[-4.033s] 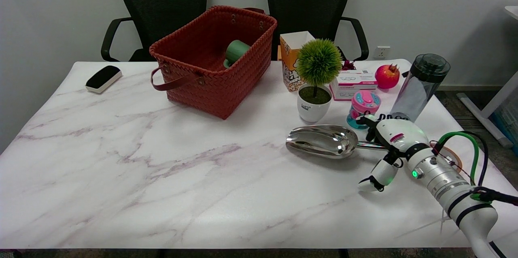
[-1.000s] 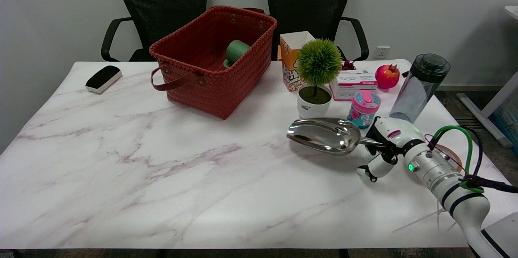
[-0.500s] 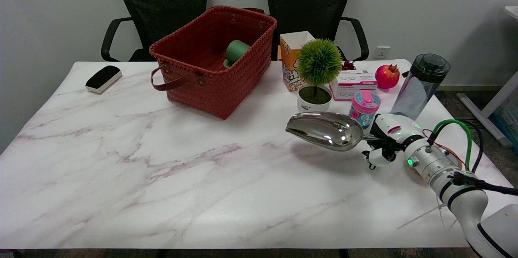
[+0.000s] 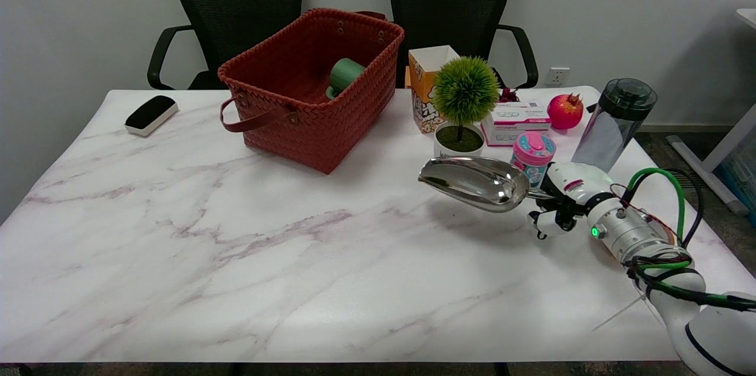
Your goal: Pick up the stainless steel scoop.
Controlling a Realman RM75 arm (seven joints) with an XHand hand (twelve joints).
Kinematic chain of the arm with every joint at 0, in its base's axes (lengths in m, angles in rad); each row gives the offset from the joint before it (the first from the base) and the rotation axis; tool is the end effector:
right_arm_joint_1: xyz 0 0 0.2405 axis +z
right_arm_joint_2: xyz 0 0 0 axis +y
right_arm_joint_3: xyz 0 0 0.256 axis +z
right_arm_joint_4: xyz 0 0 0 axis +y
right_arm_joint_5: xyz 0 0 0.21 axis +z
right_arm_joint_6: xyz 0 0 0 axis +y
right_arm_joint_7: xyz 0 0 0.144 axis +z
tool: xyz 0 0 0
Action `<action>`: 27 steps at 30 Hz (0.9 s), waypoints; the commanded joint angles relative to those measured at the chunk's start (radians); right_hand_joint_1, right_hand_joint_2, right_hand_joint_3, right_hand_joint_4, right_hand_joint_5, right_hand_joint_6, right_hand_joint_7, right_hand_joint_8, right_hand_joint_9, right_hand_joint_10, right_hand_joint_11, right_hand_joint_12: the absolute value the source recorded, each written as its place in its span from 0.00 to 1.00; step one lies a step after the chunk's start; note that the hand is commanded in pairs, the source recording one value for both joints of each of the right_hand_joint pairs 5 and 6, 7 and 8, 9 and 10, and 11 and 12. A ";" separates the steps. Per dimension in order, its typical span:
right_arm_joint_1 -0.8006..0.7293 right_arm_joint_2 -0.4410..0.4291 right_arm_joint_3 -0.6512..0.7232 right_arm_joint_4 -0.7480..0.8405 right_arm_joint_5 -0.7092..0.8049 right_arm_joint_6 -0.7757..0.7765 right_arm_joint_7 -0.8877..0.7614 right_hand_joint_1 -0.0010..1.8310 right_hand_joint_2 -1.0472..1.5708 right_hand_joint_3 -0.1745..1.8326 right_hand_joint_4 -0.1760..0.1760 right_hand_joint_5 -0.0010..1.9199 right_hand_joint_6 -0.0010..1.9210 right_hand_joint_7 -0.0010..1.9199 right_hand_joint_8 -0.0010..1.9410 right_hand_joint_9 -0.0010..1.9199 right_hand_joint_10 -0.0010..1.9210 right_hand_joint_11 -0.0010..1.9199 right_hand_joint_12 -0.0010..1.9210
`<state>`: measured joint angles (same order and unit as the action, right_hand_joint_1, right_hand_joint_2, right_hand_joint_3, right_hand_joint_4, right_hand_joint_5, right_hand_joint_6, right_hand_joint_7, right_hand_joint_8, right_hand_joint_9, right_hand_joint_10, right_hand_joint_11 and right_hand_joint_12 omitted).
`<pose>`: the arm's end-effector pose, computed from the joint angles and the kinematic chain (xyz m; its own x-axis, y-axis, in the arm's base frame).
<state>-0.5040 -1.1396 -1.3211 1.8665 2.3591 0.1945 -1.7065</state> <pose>-0.2570 -0.2310 0.4066 0.9757 -0.1383 0.1698 -0.1223 0.2991 0.9464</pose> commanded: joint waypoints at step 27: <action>0.131 -0.028 -0.093 0.010 -0.094 -0.257 0.134 0.53 0.94 0.30 0.50 1.00 1.00 1.00 0.99 0.94 0.94 1.00 1.00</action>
<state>-0.4597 -1.1455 -1.4009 1.8762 2.2036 0.0892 -1.5795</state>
